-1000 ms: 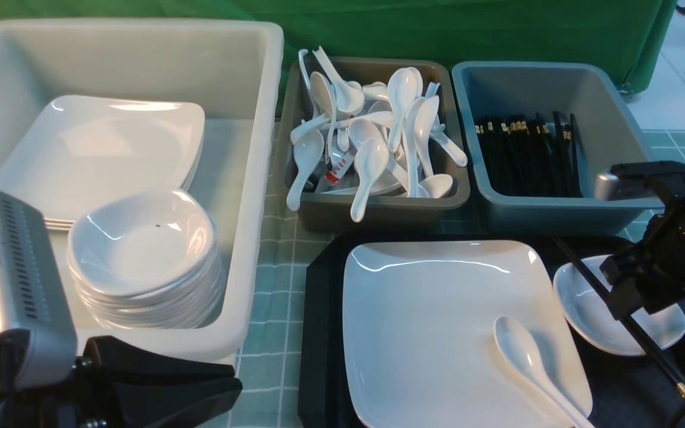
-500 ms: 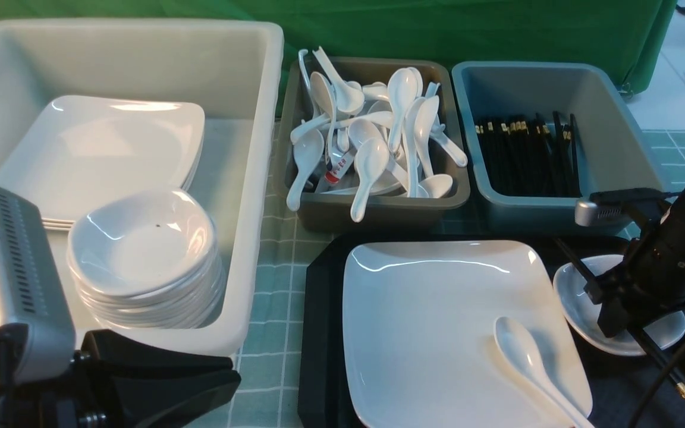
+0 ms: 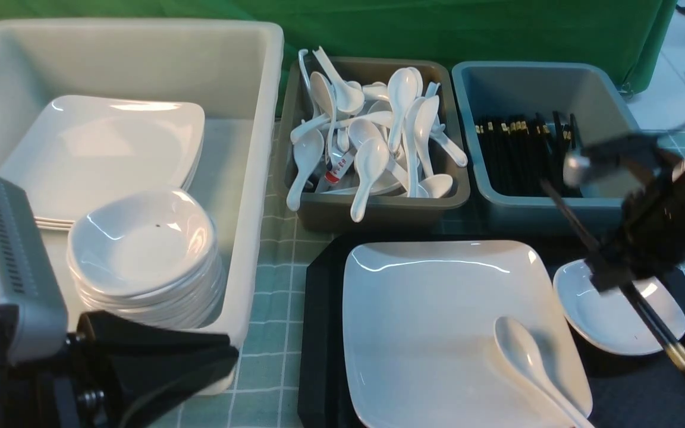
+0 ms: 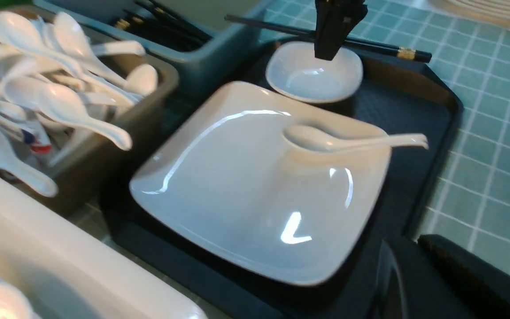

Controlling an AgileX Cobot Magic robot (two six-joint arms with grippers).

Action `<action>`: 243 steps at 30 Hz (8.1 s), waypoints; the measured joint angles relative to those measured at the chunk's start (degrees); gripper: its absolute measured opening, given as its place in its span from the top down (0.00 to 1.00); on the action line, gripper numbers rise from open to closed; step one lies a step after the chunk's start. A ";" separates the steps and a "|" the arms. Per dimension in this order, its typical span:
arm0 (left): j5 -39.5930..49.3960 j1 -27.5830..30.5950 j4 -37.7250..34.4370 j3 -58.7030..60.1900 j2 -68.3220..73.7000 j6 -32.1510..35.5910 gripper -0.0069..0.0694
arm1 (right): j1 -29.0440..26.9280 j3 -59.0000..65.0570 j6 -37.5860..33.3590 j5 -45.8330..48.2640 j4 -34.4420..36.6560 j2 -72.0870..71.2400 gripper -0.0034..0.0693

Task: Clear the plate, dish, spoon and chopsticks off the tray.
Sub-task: Use the right arm to put the chopsticks into the small storage box on the right, then use the right arm to grab a soup spoon from the plate, then use the right arm to put the soup spoon into the small storage box in the middle, then use the right arm to grab a small plate from the dinner plate, then use the right arm to put the small plate into the large storage box on the left

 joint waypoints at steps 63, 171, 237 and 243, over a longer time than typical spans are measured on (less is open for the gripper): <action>-0.30 -0.02 3.92 0.00 -3.84 -1.89 0.89 | 16.26 18.45 20.34 -10.20 -9.34 0.85 0.25; -0.46 -0.02 3.14 0.00 -3.84 -1.46 0.89 | 12.68 22.26 10.16 -21.31 -38.34 3.47 0.65; 27.98 -0.02 51.62 -5.30 -37.92 -53.04 0.89 | 55.24 -50.05 2.57 -3.83 -28.41 33.30 0.29; 28.13 -0.02 48.79 -5.30 -37.92 -50.49 0.89 | 56.99 -50.05 3.78 2.74 -28.41 27.91 0.24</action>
